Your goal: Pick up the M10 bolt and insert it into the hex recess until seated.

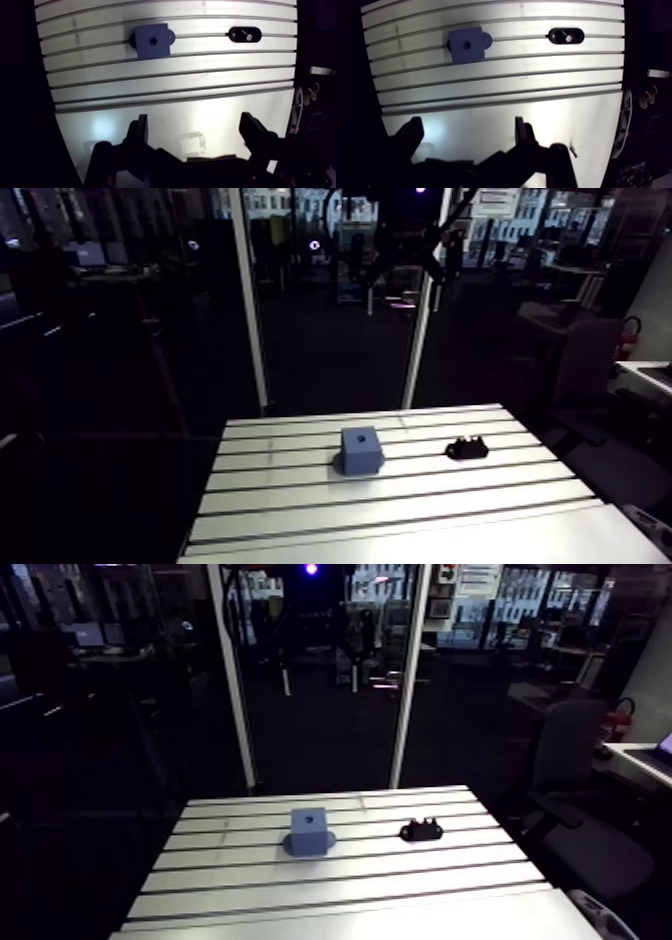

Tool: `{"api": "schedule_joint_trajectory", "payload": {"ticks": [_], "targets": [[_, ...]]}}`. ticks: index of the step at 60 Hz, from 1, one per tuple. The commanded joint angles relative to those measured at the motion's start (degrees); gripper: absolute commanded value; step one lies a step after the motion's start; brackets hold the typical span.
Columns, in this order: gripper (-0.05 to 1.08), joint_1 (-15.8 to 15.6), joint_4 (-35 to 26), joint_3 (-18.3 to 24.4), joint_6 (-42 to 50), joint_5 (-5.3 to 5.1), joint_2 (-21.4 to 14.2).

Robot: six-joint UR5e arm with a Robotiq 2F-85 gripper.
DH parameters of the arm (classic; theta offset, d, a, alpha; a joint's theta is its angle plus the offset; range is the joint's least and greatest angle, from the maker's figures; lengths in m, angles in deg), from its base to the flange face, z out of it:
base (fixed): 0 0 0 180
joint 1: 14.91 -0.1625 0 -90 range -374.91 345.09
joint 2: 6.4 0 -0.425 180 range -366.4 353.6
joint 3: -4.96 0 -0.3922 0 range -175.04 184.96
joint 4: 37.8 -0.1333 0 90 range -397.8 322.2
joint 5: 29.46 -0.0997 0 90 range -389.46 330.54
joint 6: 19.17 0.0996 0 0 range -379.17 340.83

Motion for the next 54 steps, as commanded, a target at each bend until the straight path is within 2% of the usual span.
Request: {"api": "schedule_joint_trajectory", "payload": {"ticks": [1, 16, 22, 24, 26, 28, 30, 37, 43, 54], "targets": [[0.01, 0.04, 0.06, 0.35, -0.53, 0.21, 0.36], [0.01, 0.86, 2.95, 0.63, -2.62, 0.66, 0.55], [0.01, 3.21, 3.35, 0.57, -5.96, 0.58, 0.55], [0.01, 4.33, 3.84, 0.48, -7.27, 0.57, 0.55], [0.01, 6.77, 5.38, -0.01, -10.07, 0.41, 0.55], [0.01, 6.77, 5.38, -0.01, -10.07, 0.41, 0.55], [0.01, 8.6, 6.88, -0.54, -12.87, 0.4, 0.62], [0.01, 9.75, 8.98, -1.58, -16.45, 0.48, 1.28], [0.01, 11.45, 11.99, -2.95, -19.46, 0.41, 1.66], [0.01, 13.99, 22.27, -8.15, -25.56, 0.22, 2.74]]}}
